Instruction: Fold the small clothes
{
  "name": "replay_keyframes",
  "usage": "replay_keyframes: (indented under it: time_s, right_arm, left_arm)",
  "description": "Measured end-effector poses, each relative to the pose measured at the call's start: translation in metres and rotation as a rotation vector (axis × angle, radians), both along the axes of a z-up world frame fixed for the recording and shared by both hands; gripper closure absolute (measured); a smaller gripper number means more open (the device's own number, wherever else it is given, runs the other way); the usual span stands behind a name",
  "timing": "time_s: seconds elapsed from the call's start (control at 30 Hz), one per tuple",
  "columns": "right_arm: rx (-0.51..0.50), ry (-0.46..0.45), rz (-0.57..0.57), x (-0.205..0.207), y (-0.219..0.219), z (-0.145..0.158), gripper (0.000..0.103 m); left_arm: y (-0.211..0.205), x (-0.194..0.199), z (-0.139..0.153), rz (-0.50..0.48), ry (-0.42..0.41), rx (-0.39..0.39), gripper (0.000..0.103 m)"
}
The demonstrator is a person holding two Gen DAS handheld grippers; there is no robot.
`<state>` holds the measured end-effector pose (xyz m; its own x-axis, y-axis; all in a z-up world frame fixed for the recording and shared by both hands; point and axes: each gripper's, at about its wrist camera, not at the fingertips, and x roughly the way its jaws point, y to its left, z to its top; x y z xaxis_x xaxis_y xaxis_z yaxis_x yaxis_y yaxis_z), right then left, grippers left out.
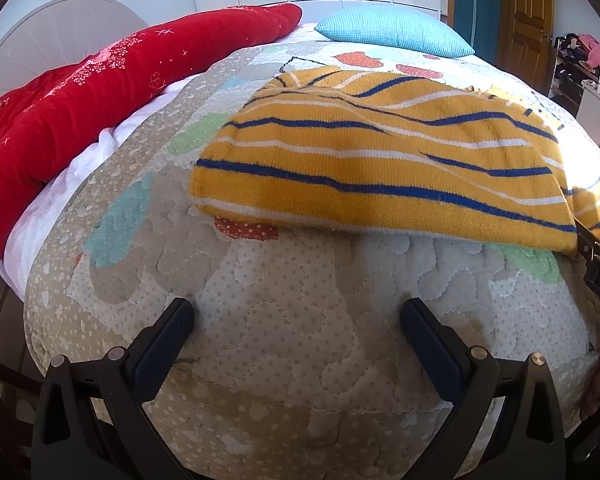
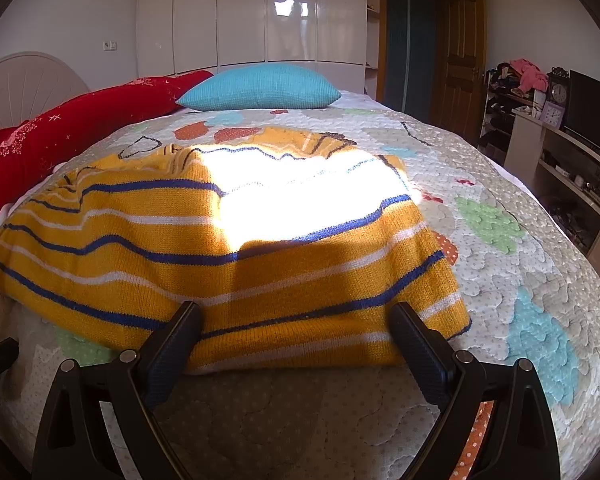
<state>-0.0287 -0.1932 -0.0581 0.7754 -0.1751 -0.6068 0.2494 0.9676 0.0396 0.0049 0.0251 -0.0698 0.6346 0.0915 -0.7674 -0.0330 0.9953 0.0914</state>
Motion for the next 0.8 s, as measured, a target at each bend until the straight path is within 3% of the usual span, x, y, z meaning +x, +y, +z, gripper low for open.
replay_keyframes:
  time_s: [0.8]
  right_arm:
    - [-0.011,-0.025,-0.002,-0.0031,0.0008,-0.0027,0.006]
  left_arm:
    - [-0.0001,-0.0013,-0.0002,0.001,-0.005,-0.005,0.0]
